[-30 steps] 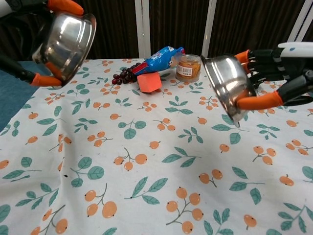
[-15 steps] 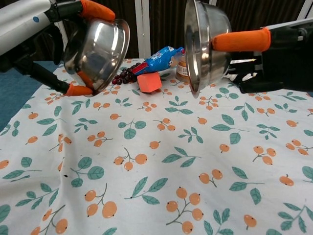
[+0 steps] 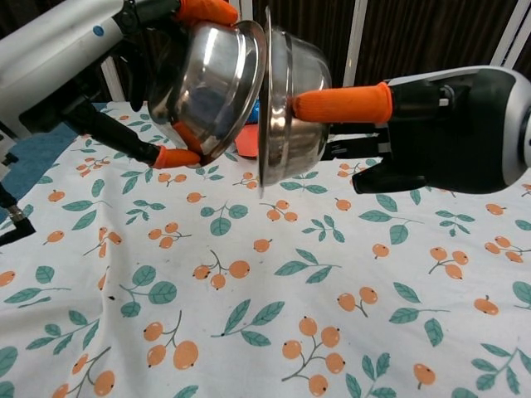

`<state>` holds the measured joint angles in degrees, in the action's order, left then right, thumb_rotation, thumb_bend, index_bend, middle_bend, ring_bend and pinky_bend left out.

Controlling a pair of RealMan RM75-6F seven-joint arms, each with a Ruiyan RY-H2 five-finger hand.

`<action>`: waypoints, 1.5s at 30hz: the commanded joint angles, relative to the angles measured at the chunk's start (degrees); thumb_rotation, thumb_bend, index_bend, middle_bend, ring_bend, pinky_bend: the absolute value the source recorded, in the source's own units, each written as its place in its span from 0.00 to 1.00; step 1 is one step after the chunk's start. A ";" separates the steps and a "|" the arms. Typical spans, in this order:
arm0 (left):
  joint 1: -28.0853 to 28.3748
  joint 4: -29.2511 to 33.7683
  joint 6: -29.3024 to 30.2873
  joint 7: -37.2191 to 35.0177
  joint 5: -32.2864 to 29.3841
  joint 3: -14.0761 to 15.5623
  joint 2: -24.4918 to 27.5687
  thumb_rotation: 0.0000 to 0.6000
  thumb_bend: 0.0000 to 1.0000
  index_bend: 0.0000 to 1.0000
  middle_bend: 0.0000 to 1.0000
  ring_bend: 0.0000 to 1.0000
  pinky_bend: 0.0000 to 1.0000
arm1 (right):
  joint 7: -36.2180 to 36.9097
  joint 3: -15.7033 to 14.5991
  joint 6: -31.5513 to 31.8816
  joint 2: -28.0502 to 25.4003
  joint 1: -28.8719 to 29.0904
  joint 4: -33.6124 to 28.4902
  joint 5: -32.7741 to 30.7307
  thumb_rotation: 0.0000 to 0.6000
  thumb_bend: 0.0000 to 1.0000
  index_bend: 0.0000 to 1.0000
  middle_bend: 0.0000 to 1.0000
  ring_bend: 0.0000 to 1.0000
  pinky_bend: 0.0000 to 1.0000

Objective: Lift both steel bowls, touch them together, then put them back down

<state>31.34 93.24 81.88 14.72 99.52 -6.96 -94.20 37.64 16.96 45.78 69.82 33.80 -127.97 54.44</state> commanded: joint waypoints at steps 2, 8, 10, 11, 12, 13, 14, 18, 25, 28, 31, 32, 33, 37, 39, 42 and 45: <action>0.41 -0.88 -0.52 -0.32 -0.10 0.05 -1.21 1.00 0.34 0.38 0.52 0.43 0.60 | 0.09 0.22 -0.74 0.11 0.27 -0.83 -0.64 1.00 0.32 0.93 0.86 0.92 1.00; 0.71 -1.49 -0.66 0.28 0.39 0.22 -2.37 1.00 0.35 0.38 0.52 0.43 0.60 | -0.22 0.40 -1.32 -0.42 0.27 -2.00 -1.00 1.00 0.33 0.93 0.86 0.92 1.00; 0.75 -1.47 -0.43 0.59 0.84 0.22 -2.40 1.00 0.35 0.38 0.52 0.43 0.59 | 0.26 0.60 -1.59 -0.77 0.07 -2.26 -1.28 1.00 0.33 0.93 0.86 0.92 1.00; 0.76 -1.42 -0.35 0.68 0.96 0.21 -2.38 1.00 0.35 0.38 0.52 0.43 0.59 | 0.58 0.73 -1.82 -0.96 -0.01 -2.33 -1.40 1.00 0.33 0.93 0.86 0.92 1.00; 0.74 -1.28 -0.27 0.71 1.00 0.19 -2.36 1.00 0.35 0.38 0.52 0.43 0.59 | 0.73 0.82 -2.17 -1.26 -0.04 -2.24 -1.42 1.00 0.33 0.93 0.86 0.92 1.00; 0.73 -1.17 -0.27 0.74 1.03 0.20 -2.32 1.00 0.35 0.38 0.52 0.43 0.59 | 0.66 0.83 -2.37 -1.48 -0.04 -2.16 -1.37 1.00 0.33 0.93 0.86 0.92 1.00; 0.72 -1.10 -0.27 0.81 1.06 0.21 -2.26 1.00 0.35 0.38 0.52 0.43 0.59 | 0.64 0.86 -2.46 -1.63 -0.09 -2.08 -1.32 1.00 0.33 0.93 0.86 0.92 1.00; 0.31 -0.66 0.64 0.67 2.00 0.65 -1.40 1.00 0.35 0.38 0.52 0.43 0.59 | 1.97 1.55 -2.88 -2.73 -0.81 -1.21 -1.21 1.00 0.33 0.93 0.86 0.92 1.00; -0.28 0.91 1.56 0.67 2.83 0.89 0.46 1.00 0.35 0.38 0.52 0.43 0.59 | 5.56 2.85 -5.37 -4.79 -2.14 0.91 0.19 1.00 0.34 0.93 0.86 0.92 1.00; -0.49 2.27 1.38 0.24 2.57 1.04 1.28 1.00 0.35 0.38 0.52 0.43 0.59 | 7.30 3.33 -6.81 -5.74 -2.87 1.73 1.60 1.00 0.34 0.93 0.86 0.92 1.00; -0.49 2.78 1.44 0.48 3.02 1.03 1.51 1.00 0.35 0.38 0.52 0.43 0.59 | 9.18 3.80 -8.00 -6.07 -3.45 2.45 2.76 1.00 0.34 0.93 0.86 0.92 1.00; -0.42 2.90 1.26 0.53 3.11 1.11 1.35 1.00 0.35 0.38 0.52 0.43 0.59 | 9.84 3.93 -8.34 -5.91 -3.54 2.54 2.91 1.00 0.34 0.93 0.86 0.92 1.00; -0.22 2.89 0.79 0.66 2.99 1.15 0.86 1.00 0.35 0.38 0.52 0.43 0.59 | 10.39 4.02 -8.81 -5.52 -3.45 2.42 3.10 1.00 0.35 0.93 0.86 0.92 1.00; 0.39 2.09 -0.59 0.76 2.22 1.01 -1.31 1.00 0.35 0.38 0.52 0.43 0.59 | 10.45 3.97 -9.52 -3.99 -2.73 1.80 3.57 1.00 0.35 0.93 0.86 0.92 1.00; 0.75 1.44 -1.21 0.88 1.96 0.94 -2.60 1.00 0.35 0.38 0.52 0.43 0.59 | 9.87 3.71 -9.55 -3.17 -2.23 1.16 3.47 1.00 0.35 0.93 0.86 0.92 1.00; 1.12 0.44 -1.60 1.28 2.05 0.87 -4.02 1.00 0.35 0.38 0.52 0.43 0.59 | 9.02 3.39 -9.39 -2.39 -1.58 0.06 2.77 1.00 0.35 0.93 0.86 0.92 1.00; 1.27 -0.38 -1.57 2.04 2.34 0.81 -4.91 1.00 0.35 0.38 0.52 0.43 0.59 | 7.94 3.08 -9.00 -2.25 -1.20 -1.06 2.26 1.00 0.35 0.93 0.86 0.92 1.00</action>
<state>32.53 92.99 80.35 16.62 101.79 -6.11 -98.97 45.96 20.20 36.58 67.49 32.42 -128.70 56.90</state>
